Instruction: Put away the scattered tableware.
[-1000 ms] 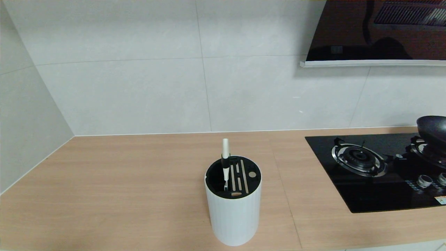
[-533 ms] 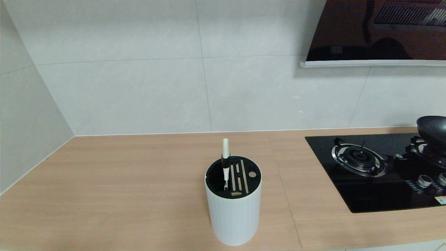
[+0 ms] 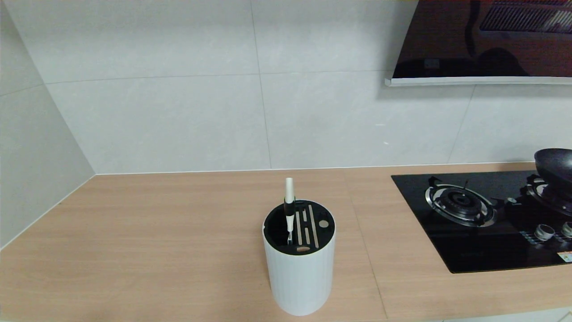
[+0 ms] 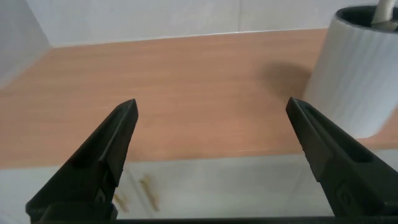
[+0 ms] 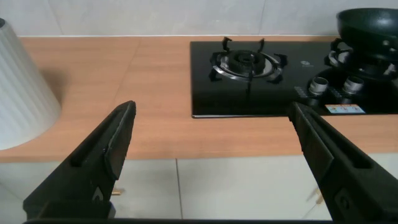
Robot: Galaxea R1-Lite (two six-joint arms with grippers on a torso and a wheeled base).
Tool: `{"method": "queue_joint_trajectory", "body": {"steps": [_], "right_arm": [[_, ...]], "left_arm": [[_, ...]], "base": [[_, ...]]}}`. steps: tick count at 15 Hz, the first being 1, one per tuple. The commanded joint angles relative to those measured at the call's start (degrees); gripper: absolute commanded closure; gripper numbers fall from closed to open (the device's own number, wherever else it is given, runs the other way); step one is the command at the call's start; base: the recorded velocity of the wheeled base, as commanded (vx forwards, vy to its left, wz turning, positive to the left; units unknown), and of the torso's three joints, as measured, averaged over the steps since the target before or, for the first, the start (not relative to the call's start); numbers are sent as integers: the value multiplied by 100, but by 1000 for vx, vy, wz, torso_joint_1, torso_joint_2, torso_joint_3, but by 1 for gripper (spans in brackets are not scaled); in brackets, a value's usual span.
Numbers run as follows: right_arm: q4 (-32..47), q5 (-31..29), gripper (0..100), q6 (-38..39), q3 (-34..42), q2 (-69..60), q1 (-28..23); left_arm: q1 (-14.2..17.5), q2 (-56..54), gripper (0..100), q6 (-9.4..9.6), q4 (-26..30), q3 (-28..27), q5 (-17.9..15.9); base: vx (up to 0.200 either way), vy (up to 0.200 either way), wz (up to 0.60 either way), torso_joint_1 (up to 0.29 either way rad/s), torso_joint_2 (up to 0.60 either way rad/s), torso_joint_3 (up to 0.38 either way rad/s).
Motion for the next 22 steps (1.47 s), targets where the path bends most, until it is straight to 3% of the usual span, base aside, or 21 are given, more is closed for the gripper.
{"method": "queue_joint_trajectory", "body": {"steps": [1,22], "right_arm": [[1,18,0,3,5,7,0],[1,18,0,46,13,7,0]], "left_arm": [[-4,2,0,-13,-10,2,7],[-4,2,0,-13,-10,2,7]], "base": [[0,0,0,0,0,0],[0,0,0,0,0,0]]}}
